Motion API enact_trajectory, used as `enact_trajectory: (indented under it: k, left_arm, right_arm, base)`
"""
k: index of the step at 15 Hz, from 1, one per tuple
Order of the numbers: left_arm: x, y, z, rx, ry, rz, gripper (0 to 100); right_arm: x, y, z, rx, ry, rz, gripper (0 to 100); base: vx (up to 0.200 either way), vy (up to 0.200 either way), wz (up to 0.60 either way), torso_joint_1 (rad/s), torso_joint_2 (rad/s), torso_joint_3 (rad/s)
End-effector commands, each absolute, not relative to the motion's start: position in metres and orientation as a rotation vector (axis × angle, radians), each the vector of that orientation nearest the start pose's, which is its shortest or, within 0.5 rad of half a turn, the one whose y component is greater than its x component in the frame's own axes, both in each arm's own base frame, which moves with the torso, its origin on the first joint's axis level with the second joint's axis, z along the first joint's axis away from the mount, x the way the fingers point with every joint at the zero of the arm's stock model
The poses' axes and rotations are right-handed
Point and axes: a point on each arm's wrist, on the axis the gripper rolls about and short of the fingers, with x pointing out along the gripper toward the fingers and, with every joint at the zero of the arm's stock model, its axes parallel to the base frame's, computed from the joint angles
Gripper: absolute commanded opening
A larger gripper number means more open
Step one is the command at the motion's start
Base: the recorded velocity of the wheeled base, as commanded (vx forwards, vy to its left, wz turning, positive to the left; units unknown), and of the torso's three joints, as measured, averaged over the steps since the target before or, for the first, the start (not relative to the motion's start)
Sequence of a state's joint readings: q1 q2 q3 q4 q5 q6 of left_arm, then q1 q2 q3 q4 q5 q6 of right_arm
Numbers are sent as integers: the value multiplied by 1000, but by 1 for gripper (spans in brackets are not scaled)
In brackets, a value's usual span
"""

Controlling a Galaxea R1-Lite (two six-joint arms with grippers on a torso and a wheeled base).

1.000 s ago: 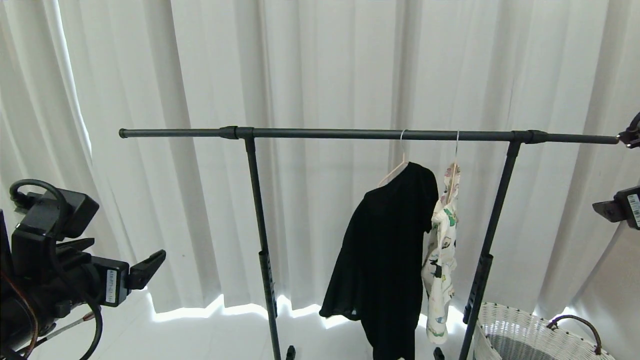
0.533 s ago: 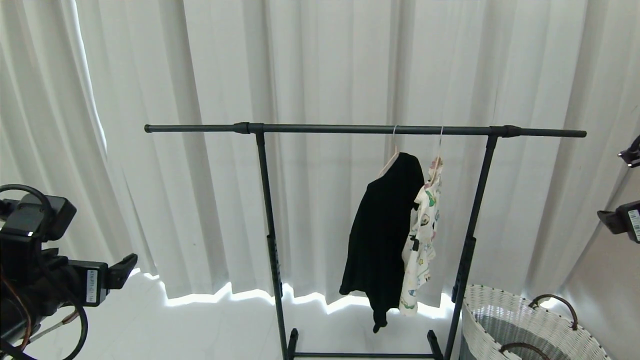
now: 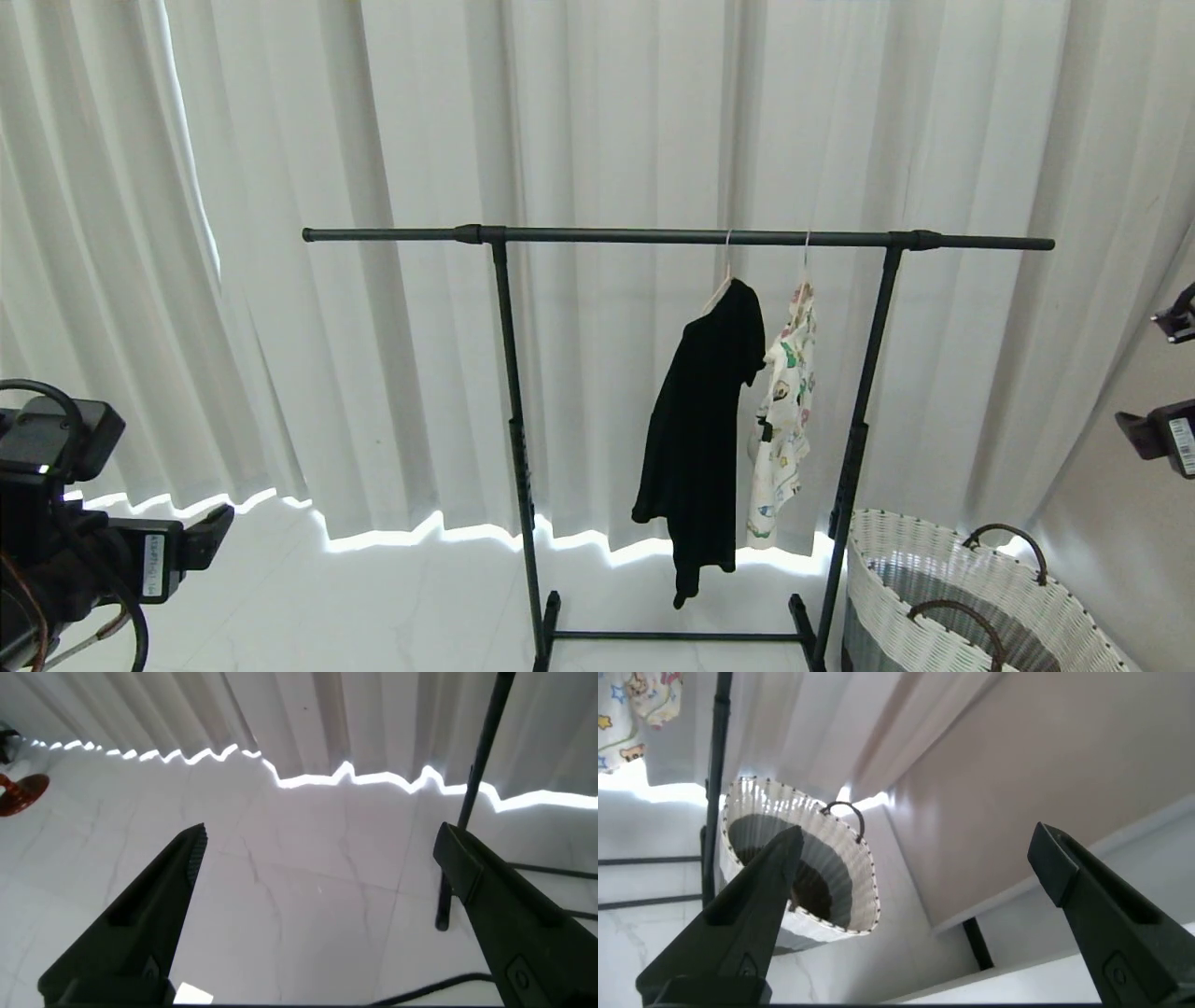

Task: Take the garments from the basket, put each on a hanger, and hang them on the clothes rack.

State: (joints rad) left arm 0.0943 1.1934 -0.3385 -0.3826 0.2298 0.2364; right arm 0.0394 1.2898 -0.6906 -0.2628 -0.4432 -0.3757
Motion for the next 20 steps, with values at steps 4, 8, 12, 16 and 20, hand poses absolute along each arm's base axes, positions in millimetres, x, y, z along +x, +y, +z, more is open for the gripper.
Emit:
enact_trajectory:
  k: [4,8,12,16,20]
  left_arm:
    - [117,16,131,264,525,259,100]
    - [57,11,100,269,466,268,100]
    - [3,5,80,269,374,269,100]
    - [-5,5,80,256,269,283,100]
    - [-20,5,78,245,58,225,100]
  right_arm:
    - [194,-3,209,-445,386,-342,100]
    - [155,-5,184,-452,430,-339,100]
    - [98,-14,141,-446,497,-401,100]
    - [50,-15,109,-410,455,-479,100]
    - [1,-9,92,-318,255,-491,100]
  base:
    - [0,0,0,0,0,0]
    - [0,0,0,0,0,0]
    - [0,0,0,0,0,0]
    - [0,0,0,0,0,0]
    - [0,0,0,0,0,0]
